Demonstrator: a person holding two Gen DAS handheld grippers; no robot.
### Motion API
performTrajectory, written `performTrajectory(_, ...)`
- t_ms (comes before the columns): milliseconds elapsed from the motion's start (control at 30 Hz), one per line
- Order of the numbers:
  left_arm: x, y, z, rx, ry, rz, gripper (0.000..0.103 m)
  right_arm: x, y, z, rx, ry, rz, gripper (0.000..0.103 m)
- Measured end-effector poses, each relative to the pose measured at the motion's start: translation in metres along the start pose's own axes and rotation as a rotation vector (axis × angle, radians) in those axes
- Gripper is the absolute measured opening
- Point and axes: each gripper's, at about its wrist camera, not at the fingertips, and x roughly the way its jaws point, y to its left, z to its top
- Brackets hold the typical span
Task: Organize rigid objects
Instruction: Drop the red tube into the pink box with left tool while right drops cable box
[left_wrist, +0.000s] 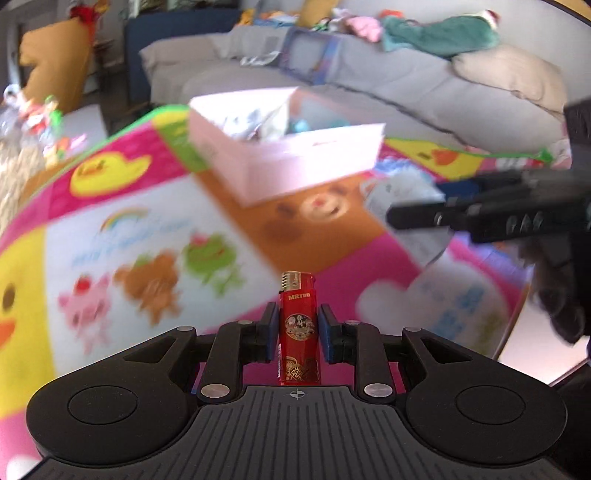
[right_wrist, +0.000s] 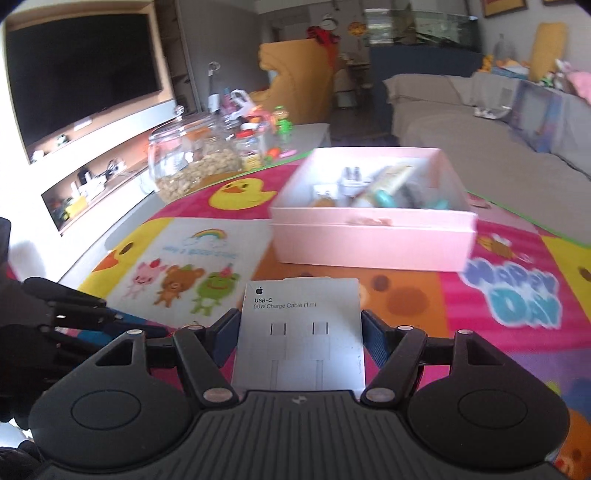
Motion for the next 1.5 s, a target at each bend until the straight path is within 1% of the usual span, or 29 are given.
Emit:
performTrajectory(67, -0.001, -0.012, 0.024, 0.032, -0.046, 0.028, 0.026, -0.011, -0.008, -0.004, 0.011, -0.027, -0.030, 0.070)
performTrajectory(133, -0.006, -0.021, 0.053, 0.059, -0.109, 0.048, 0.026, -0.020, -0.013, -0.007, 0.020, -0.057, -0.053, 0.070)
performTrajectory(233, -0.003, -0.030, 0.097, 0.062, -0.171, 0.066, 0.026, -0.028, -0.022, -0.010, 0.049, -0.082, -0.056, 0.070)
performTrajectory(300, 0.005, -0.033, 0.123, 0.051, -0.188, 0.079, 0.026, -0.030, -0.027, -0.011, 0.060, -0.086, -0.055, 0.070)
performTrajectory(400, 0.016, -0.033, 0.153, 0.021, -0.208, 0.095, 0.026, -0.030, -0.032, -0.013, 0.069, -0.091, -0.059, 0.070)
performTrajectory(500, 0.027, -0.032, 0.172, -0.021, -0.232, 0.118, 0.026, -0.026, -0.039, -0.014, 0.083, -0.089, -0.060, 0.070)
performTrajectory(567, 0.038, -0.030, 0.178, -0.057, -0.223, 0.132, 0.027, -0.024, -0.042, -0.015, 0.096, -0.083, -0.064, 0.070)
performTrajectory(633, 0.049, -0.027, 0.178, -0.075, -0.213, 0.155, 0.027, -0.022, -0.046, -0.017, 0.104, -0.078, -0.068, 0.070)
performTrajectory(700, 0.056, -0.025, 0.175, -0.082, -0.207, 0.159, 0.027, -0.021, -0.048, -0.017, 0.107, -0.076, -0.070, 0.070)
performTrajectory(833, 0.057, -0.013, 0.161, -0.113, -0.186, 0.137, 0.027, -0.019, -0.050, -0.013, 0.106, -0.082, -0.081, 0.070)
performTrajectory(900, 0.051, -0.005, 0.147, -0.144, -0.195, 0.127, 0.027, -0.018, -0.049, -0.006, 0.101, -0.098, -0.091, 0.070)
performTrajectory(967, 0.045, 0.006, 0.132, -0.186, -0.206, 0.101, 0.027, -0.018, -0.048, 0.003, 0.090, -0.122, -0.100, 0.070)
performTrajectory(1000, 0.042, 0.012, 0.125, -0.207, -0.206, 0.090, 0.027, -0.017, -0.046, 0.010, 0.080, -0.138, -0.105, 0.070)
performTrajectory(1067, 0.039, 0.021, 0.114, -0.237, -0.198, 0.092, 0.027, -0.016, -0.043, 0.028, 0.058, -0.178, -0.119, 0.070)
performTrajectory(1133, 0.038, 0.029, 0.108, -0.257, -0.196, 0.095, 0.027, -0.013, -0.040, 0.052, 0.046, -0.216, -0.131, 0.070)
performTrajectory(1200, 0.039, 0.035, 0.104, -0.281, -0.198, 0.087, 0.027, -0.007, -0.037, 0.085, 0.052, -0.252, -0.111, 0.070)
performTrajectory(1267, 0.042, 0.039, 0.103, -0.293, -0.194, 0.086, 0.027, 0.003, -0.037, 0.121, 0.083, -0.275, -0.070, 0.070)
performTrajectory(1300, 0.043, 0.041, 0.101, -0.296, -0.192, 0.086, 0.027, 0.011, -0.037, 0.137, 0.088, -0.279, -0.051, 0.070)
performTrajectory(1333, 0.043, 0.043, 0.100, -0.297, -0.190, 0.086, 0.027, 0.019, -0.036, 0.151, 0.084, -0.268, -0.051, 0.071)
performTrajectory(1400, 0.042, 0.047, 0.094, -0.299, -0.188, 0.092, 0.027, 0.037, -0.033, 0.167, 0.066, -0.236, -0.102, 0.074)
performTrajectory(1433, 0.041, 0.050, 0.091, -0.299, -0.190, 0.099, 0.027, 0.045, -0.031, 0.169, 0.063, -0.224, -0.127, 0.074)
performTrajectory(1500, 0.039, 0.056, 0.084, -0.300, -0.190, 0.123, 0.027, 0.056, -0.030, 0.164, 0.072, -0.182, -0.123, 0.074)
